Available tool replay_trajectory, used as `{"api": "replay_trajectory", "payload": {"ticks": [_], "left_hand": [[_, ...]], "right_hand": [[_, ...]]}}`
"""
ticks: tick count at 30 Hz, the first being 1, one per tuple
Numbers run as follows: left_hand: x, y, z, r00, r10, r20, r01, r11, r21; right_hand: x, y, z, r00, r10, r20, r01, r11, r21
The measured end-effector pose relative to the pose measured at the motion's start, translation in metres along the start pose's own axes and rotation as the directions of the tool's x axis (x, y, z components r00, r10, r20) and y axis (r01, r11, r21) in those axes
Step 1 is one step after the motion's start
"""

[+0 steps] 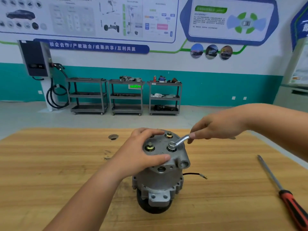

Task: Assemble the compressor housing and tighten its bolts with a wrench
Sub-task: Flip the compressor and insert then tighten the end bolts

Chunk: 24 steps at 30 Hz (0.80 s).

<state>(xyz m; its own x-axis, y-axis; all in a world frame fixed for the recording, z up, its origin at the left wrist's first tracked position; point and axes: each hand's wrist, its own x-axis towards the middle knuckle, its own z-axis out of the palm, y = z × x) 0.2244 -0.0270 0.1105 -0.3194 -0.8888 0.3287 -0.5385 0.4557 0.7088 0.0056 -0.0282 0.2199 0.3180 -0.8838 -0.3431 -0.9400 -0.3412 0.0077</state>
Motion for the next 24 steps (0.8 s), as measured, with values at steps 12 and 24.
{"api": "replay_trajectory", "payload": {"ticks": [12, 24], "left_hand": [[0.000, 0.002, 0.011, 0.999, -0.026, -0.041, 0.027, 0.999, 0.025], [-0.001, 0.006, 0.008, 0.999, -0.016, -0.037, 0.018, 0.999, 0.038]], "right_hand": [[-0.036, -0.046, 0.056, 0.978, -0.063, 0.197, -0.192, 0.081, 0.978], [-0.056, -0.080, 0.072, 0.979, -0.201, -0.021, -0.043, -0.313, 0.949]]}}
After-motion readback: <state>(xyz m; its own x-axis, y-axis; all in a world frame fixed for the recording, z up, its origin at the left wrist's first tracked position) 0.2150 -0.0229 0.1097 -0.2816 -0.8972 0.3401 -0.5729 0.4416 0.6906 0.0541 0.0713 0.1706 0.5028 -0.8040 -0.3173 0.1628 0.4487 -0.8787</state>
